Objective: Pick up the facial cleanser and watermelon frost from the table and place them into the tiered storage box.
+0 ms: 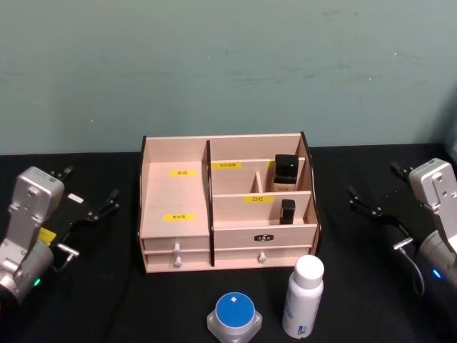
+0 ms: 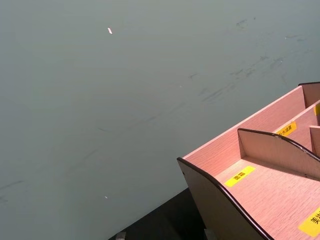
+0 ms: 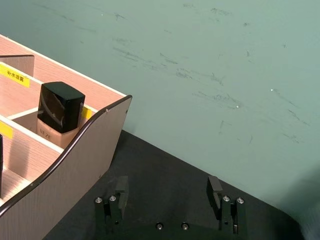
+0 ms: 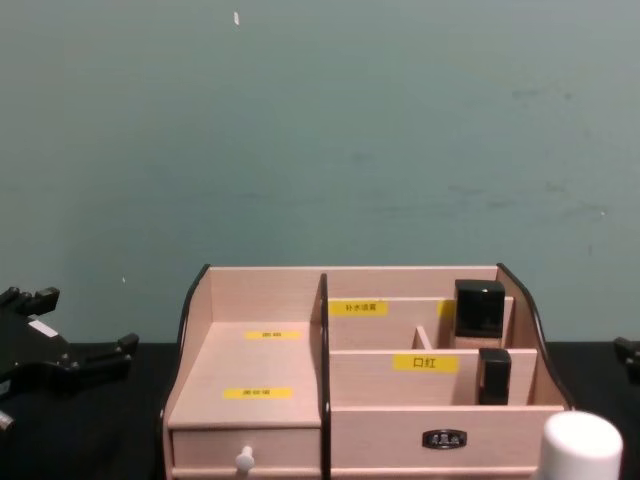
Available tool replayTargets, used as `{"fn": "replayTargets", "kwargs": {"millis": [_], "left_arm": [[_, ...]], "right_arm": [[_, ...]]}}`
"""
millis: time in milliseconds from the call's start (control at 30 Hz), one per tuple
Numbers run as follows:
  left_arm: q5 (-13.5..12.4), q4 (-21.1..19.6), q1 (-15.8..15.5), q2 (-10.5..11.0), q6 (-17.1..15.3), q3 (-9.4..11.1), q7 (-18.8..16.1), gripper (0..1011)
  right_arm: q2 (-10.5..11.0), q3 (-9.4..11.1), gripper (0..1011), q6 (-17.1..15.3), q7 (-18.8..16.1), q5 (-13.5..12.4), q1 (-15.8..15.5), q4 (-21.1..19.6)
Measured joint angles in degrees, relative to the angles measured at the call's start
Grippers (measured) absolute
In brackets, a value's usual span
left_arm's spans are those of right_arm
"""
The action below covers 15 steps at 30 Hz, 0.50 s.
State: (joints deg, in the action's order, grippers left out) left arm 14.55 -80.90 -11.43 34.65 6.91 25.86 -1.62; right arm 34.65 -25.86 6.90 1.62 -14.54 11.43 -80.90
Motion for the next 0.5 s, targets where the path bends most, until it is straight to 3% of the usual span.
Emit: {"fn": "replayTargets", "kwargs": {"millis": [500], "left_arm": [[0.00, 0.00, 0.00, 0.00, 0.00, 0.00, 0.00, 1010]], "right_arm": [[0.00, 0.00, 1002, 0.00, 0.00, 0.00, 0.00, 0.00]]}}
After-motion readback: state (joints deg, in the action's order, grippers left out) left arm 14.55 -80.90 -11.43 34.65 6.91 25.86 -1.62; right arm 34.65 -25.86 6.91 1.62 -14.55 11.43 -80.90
